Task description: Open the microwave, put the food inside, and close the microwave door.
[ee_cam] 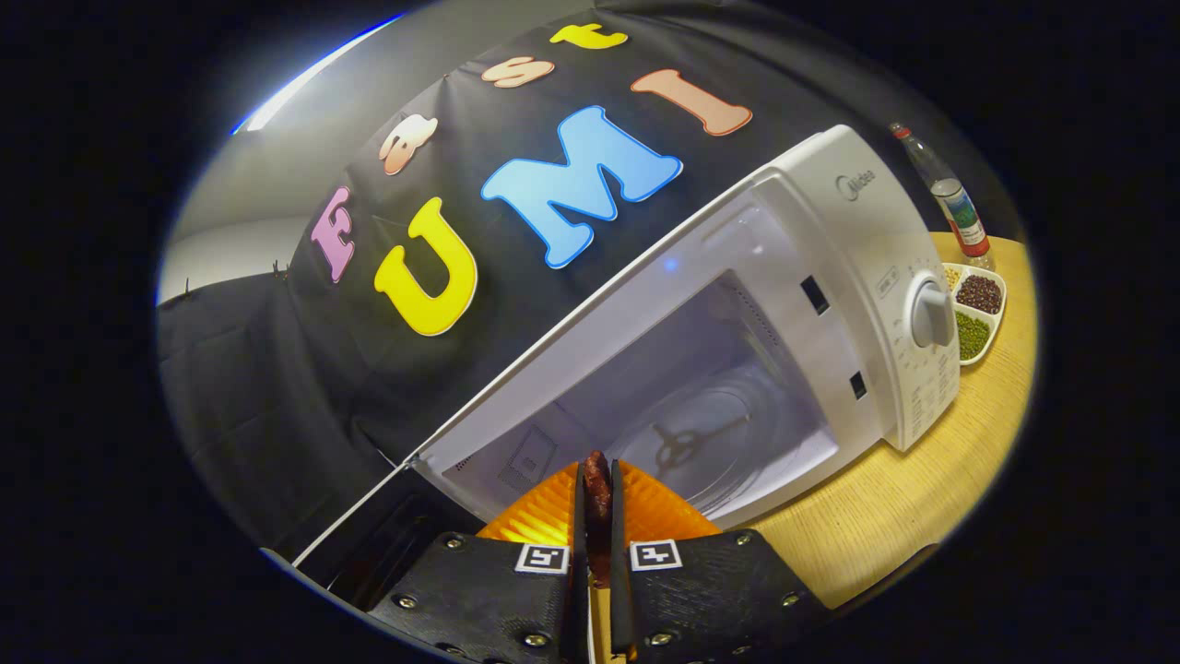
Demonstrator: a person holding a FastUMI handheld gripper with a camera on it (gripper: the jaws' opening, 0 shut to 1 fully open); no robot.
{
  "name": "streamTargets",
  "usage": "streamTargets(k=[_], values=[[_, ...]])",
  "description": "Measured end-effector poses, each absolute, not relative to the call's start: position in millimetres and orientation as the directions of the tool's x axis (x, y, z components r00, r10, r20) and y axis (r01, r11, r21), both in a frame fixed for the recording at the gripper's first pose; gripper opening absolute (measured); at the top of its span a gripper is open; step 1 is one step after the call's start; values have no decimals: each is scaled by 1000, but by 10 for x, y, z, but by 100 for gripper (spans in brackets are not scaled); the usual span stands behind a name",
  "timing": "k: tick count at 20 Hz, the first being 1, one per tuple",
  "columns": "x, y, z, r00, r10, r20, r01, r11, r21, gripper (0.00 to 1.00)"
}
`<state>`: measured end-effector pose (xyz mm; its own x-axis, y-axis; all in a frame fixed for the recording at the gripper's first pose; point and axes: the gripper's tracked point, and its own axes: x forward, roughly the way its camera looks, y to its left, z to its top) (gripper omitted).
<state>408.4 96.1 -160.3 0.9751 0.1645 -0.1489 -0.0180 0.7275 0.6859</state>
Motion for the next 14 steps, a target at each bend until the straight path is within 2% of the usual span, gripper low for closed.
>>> streamTargets(k=[4,6,8,11,14], values=[[4488,961,-1578,985,137,-108,-15,683,730,9],[4632,918,-1606,993,84,-87,6,689,725,9],[4757,877,-1758,994,38,-101,41,729,683,9],[4904,812,-1851,996,8,-88,57,702,710,11],[5024,664,-2101,988,-50,-147,140,697,703,16]])
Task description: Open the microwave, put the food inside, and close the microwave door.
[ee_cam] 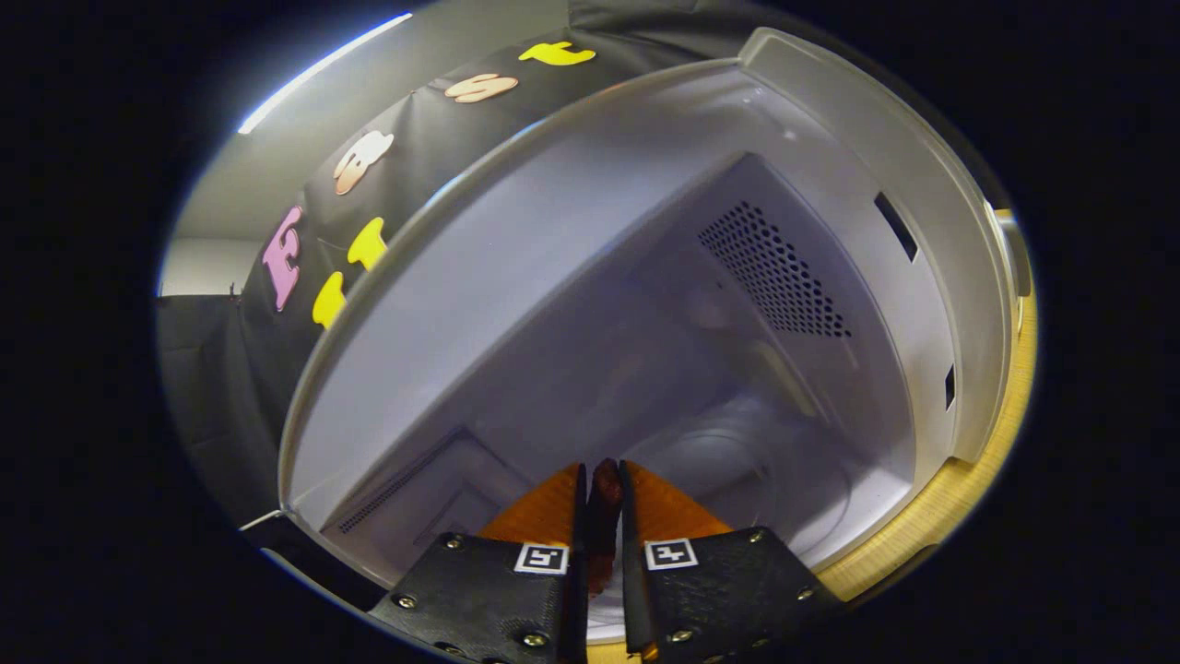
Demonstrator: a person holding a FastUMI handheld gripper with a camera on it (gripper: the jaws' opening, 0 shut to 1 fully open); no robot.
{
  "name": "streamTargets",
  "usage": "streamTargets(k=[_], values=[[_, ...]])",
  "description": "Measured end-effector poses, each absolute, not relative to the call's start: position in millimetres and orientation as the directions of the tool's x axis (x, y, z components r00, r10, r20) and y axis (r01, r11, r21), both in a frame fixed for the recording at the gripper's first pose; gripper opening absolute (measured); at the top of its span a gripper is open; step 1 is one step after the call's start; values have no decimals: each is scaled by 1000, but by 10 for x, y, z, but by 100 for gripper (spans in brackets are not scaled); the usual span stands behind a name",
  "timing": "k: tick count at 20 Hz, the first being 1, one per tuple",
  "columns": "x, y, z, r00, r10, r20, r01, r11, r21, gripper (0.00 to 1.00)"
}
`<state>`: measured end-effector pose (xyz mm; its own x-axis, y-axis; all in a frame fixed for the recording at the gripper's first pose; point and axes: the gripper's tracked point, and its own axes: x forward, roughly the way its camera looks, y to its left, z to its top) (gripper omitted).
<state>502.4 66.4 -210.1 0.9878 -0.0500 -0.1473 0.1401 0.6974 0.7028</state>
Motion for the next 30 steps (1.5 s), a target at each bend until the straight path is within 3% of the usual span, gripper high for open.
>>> streamTargets(k=[4,7,11,14,18,20,25,30], values=[[5044,481,-2305,977,-110,-185,203,759,619,34],[4986,420,-2290,971,-146,-189,227,811,539,77],[4777,549,-2238,976,-78,-204,173,847,503,77],[4456,783,-2122,974,53,-220,74,846,528,77],[3799,938,-1699,968,158,-193,-38,857,515,92],[3445,935,-1445,968,193,-158,-95,873,479,98],[2471,1166,-720,935,355,-20,-307,835,457,97],[1463,1624,-138,846,513,149,-533,792,299,97]])
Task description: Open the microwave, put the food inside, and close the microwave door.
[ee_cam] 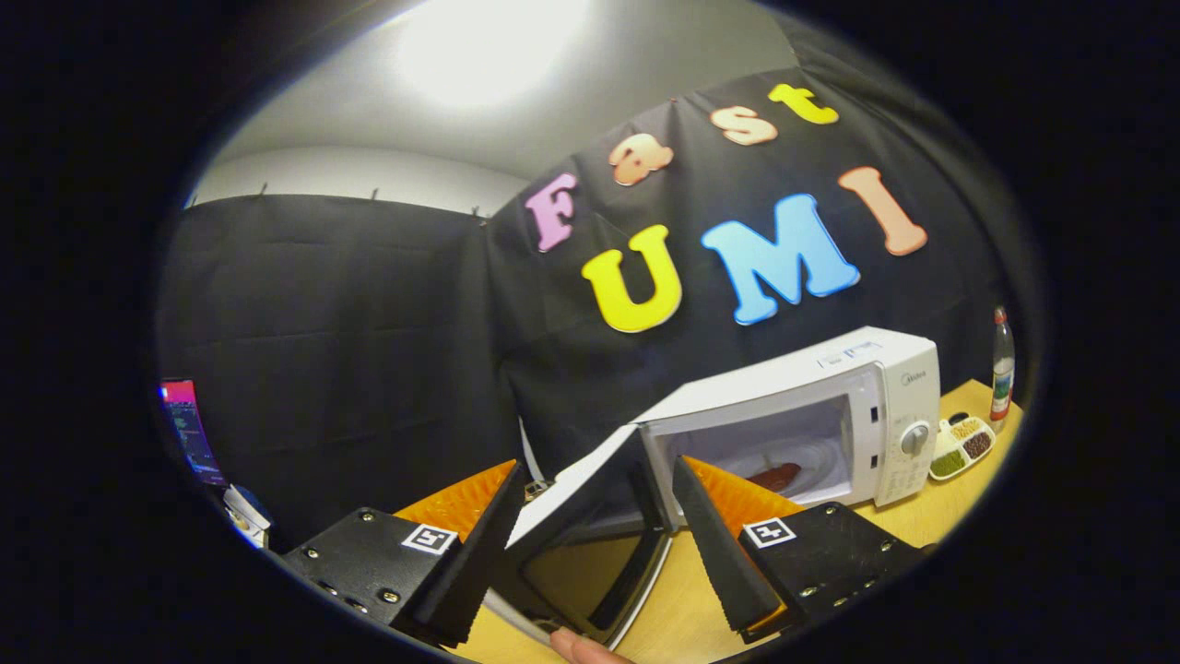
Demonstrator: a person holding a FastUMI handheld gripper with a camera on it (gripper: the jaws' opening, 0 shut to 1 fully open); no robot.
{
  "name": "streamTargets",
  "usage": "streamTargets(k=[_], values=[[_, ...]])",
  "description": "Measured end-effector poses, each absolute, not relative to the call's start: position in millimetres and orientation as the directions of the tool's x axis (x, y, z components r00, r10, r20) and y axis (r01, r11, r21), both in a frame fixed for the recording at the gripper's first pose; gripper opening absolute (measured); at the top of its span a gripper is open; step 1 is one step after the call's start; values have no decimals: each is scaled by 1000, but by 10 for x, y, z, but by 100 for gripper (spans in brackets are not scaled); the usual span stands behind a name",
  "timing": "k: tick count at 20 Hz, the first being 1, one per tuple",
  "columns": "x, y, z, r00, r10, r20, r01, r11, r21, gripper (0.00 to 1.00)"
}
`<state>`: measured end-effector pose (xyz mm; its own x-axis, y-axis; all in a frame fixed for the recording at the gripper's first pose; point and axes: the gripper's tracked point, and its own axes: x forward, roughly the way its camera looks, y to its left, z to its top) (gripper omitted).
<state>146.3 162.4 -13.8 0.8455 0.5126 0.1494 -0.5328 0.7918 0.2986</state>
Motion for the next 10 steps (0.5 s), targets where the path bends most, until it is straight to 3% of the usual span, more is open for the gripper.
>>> streamTargets(k=[2,4,7,10], values=[[1231,1768,-42,817,544,189,-576,785,230,97],[1055,1982,-51,781,593,195,-623,758,192,90],[932,2352,-291,741,661,118,-671,723,162,68],[937,2586,-441,763,639,96,-646,756,106,43]])
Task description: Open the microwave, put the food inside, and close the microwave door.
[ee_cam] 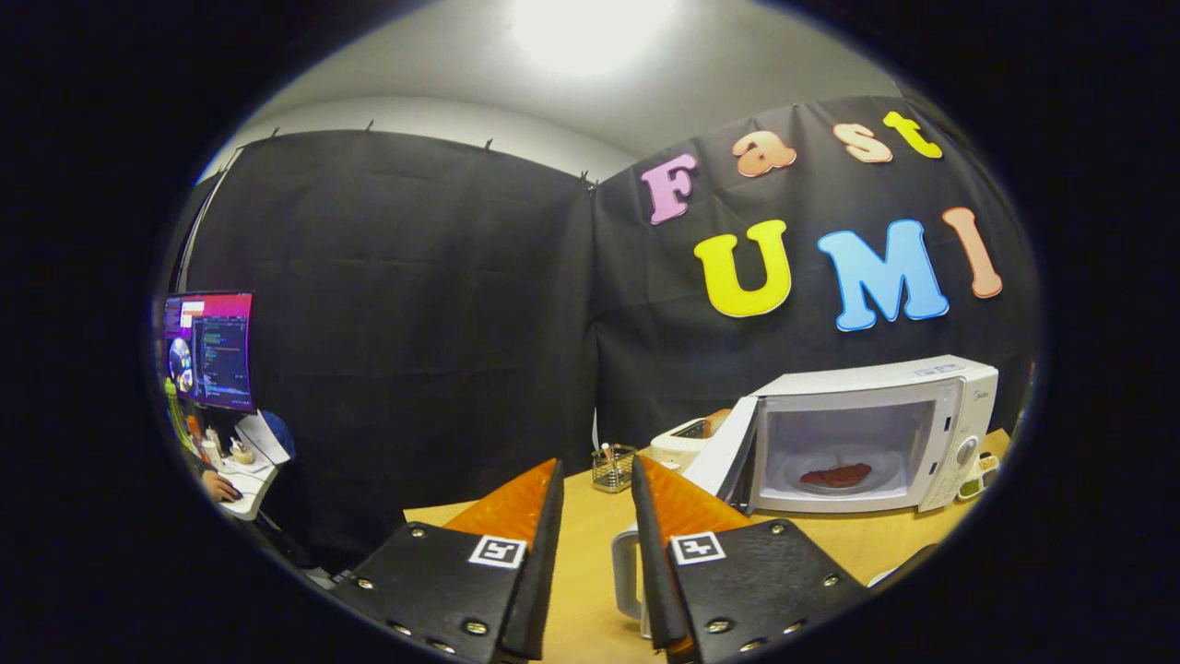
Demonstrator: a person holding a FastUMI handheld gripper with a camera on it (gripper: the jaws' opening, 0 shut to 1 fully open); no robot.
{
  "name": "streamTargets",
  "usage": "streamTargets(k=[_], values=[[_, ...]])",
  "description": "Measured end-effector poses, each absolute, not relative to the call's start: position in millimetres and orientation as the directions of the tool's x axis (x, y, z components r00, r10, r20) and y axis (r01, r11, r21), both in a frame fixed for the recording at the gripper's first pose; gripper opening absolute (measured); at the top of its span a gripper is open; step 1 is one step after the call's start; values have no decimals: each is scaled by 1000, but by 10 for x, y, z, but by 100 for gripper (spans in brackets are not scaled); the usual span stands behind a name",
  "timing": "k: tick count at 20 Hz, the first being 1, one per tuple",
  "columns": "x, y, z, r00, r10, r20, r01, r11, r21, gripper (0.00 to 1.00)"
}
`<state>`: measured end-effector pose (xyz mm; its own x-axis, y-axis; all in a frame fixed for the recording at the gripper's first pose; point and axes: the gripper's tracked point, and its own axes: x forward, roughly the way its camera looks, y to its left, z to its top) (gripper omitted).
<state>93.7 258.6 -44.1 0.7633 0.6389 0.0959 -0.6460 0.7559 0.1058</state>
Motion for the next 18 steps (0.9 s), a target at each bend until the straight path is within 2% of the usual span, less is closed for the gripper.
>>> streamTargets(k=[1,2,3,4,6,10,18], values=[[927,2675,-514,769,636,71,-640,761,105,29],[948,2795,-692,770,637,28,-636,764,107,28],[908,2912,-800,757,653,-2,-649,752,115,7],[908,3012,-875,751,660,-25,-653,747,123,3],[1048,2908,-1076,802,592,-81,-582,805,114,2],[1180,2709,-1244,828,553,-89,-532,827,181,1],[1728,1592,-1431,936,328,-128,-307,938,160,1]])
